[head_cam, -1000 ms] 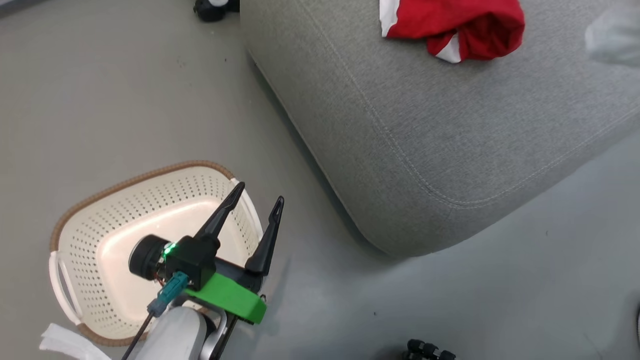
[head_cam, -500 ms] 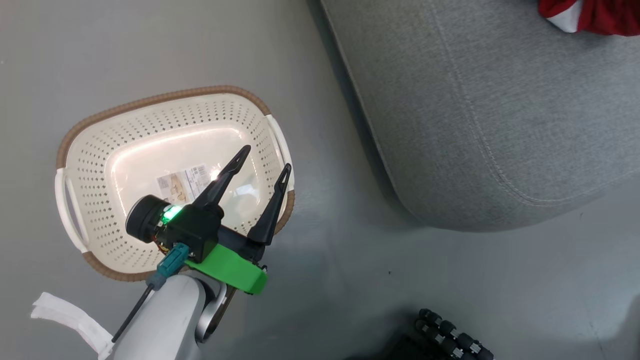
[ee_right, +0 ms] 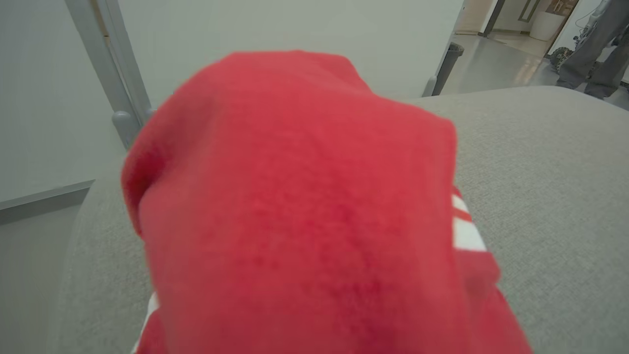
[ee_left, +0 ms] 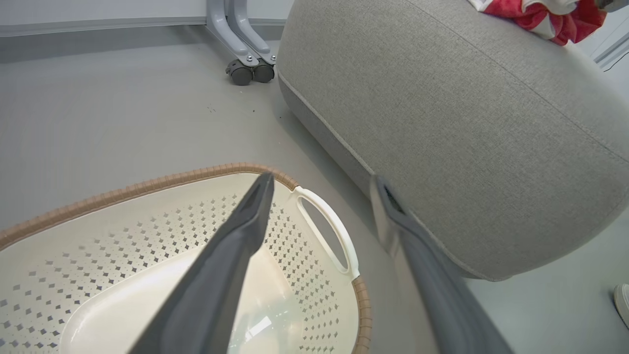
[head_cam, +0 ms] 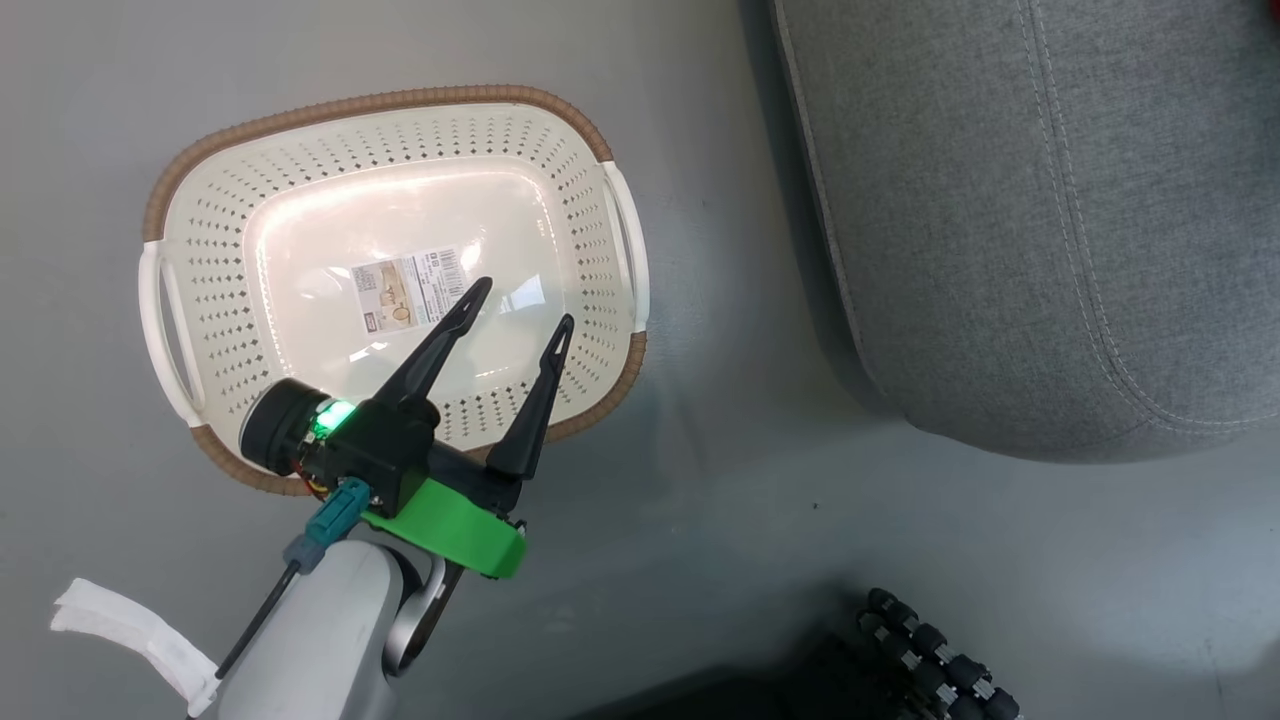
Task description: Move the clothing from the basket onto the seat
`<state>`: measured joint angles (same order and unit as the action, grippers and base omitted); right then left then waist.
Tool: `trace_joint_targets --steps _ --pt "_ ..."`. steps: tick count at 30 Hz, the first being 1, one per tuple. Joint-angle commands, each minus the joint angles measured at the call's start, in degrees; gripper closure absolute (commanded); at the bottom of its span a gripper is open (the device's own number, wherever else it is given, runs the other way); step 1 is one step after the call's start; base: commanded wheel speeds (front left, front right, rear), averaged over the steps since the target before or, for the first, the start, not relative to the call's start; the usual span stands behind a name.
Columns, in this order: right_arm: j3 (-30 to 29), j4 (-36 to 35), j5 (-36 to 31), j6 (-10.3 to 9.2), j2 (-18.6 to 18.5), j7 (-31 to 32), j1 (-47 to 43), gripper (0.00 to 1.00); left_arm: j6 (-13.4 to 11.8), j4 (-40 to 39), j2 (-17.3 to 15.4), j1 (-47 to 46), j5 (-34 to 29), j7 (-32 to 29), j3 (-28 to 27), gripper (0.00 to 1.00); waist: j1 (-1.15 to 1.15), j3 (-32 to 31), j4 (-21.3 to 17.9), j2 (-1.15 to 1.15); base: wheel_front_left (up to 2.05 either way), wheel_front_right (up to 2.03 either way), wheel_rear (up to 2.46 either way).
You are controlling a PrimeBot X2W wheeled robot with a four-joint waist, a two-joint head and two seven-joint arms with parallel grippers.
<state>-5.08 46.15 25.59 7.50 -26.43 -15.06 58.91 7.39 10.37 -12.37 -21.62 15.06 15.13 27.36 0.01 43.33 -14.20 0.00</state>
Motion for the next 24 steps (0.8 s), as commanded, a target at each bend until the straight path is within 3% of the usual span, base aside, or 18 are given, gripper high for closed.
trace_joint_targets --steps 1,8,10,24 --pt "0.7 1.6 0.8 -0.02 0.0 -0.2 -0.7 1.0 0.1 0.1 -0.7 -0.5 -0.2 0.0 -0.3 0.0 -0.01 0.0 -0.2 0.0 0.0 0.0 0.0" --pt "4.4 5.9 3.8 -0.02 0.2 -0.2 -0.2 1.0 0.1 0.5 -0.8 -0.2 -0.2 0.0 -0.3 0.0 -0.01 -0.9 -1.4 0.0 0.0 0.0 0.0" --pt "4.9 6.0 4.2 -0.02 -0.2 -0.2 -0.4 0.0 0.1 0.7 -0.8 0.0 0.0 0.0 -0.2 0.0 -0.01 -1.5 -1.7 0.0 0.0 0.0 0.0" --pt "10.9 7.1 6.0 -0.02 -1.7 -0.2 -6.5 0.0 0.1 2.7 1.9 2.8 1.4 0.0 0.0 0.0 -0.01 -12.1 -3.3 0.0 0.0 0.0 0.0"
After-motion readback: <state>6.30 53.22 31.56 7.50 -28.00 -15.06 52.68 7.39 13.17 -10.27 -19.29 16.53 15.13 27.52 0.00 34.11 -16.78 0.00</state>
